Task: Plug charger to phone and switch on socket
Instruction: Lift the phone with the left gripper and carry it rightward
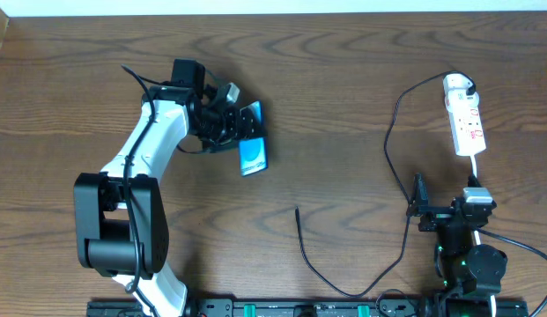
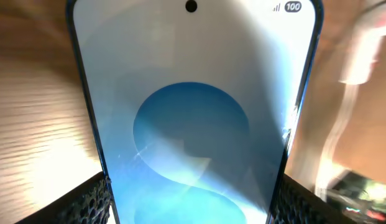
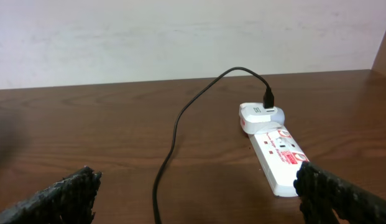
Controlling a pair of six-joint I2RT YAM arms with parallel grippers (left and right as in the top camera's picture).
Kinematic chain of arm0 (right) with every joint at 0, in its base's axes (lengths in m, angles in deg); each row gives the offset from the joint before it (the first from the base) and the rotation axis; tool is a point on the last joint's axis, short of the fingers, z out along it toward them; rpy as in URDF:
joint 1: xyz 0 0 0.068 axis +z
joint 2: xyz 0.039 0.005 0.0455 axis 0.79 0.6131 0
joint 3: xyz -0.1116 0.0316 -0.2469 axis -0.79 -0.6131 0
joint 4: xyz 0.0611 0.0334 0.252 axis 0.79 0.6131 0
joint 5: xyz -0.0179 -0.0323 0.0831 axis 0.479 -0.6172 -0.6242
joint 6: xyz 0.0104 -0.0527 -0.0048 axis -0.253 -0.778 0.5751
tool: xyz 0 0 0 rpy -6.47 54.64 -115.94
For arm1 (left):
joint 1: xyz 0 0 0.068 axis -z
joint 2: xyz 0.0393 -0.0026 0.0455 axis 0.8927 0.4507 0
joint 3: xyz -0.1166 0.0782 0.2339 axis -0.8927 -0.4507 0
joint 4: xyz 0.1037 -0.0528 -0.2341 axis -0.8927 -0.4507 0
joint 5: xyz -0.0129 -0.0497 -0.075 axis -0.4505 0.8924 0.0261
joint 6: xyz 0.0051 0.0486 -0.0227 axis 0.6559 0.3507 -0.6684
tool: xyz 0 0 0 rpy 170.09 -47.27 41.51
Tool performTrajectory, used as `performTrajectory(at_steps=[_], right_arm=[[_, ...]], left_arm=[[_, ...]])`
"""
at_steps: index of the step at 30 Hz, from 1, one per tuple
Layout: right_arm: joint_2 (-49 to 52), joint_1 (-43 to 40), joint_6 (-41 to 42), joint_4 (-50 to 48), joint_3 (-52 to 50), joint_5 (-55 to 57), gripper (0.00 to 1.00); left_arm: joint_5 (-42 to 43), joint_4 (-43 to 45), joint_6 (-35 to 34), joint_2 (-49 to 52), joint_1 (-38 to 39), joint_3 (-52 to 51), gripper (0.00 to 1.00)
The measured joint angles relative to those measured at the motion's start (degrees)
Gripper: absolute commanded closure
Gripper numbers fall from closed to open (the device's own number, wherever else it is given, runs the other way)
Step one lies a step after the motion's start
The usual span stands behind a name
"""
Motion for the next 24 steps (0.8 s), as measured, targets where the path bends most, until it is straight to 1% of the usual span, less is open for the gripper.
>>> performTrajectory(at_steps=[6, 10, 14, 16, 17, 20, 24], right_arm=[[0.0, 0.0, 0.0, 0.0, 0.0, 0.0, 0.01], [0.0, 0.0, 0.0, 0.0, 0.0, 0.0, 0.01], [0.0, 0.0, 0.0, 0.0, 0.0, 0.0, 0.01], [0.0, 0.0, 0.0, 0.0, 0.0, 0.0, 0.01], [0.0, 0.0, 0.0, 0.0, 0.0, 0.0, 0.01], [0.0, 0.0, 0.0, 0.0, 0.0, 0.0, 0.01], [0.0, 0.0, 0.0, 0.0, 0.0, 0.0, 0.01]], left_arm=[[15.8, 5.3, -13.0, 0.0, 0.0, 0.0, 0.93], [25.9, 7.2, -28.3, 0.0, 0.0, 0.0, 0.92], [31.4, 7.2, -40.6, 0.0, 0.0, 0.0, 0.92], [32.7, 7.3, -44.7, 0.0, 0.0, 0.0, 0.93], [33.6, 7.2, -48.4, 0.0, 0.0, 0.0, 0.93], [35.4, 7.3, -51.5, 0.0, 0.0, 0.0, 0.92], [39.1, 7.2, -53.1, 0.0, 0.0, 0.0, 0.93]])
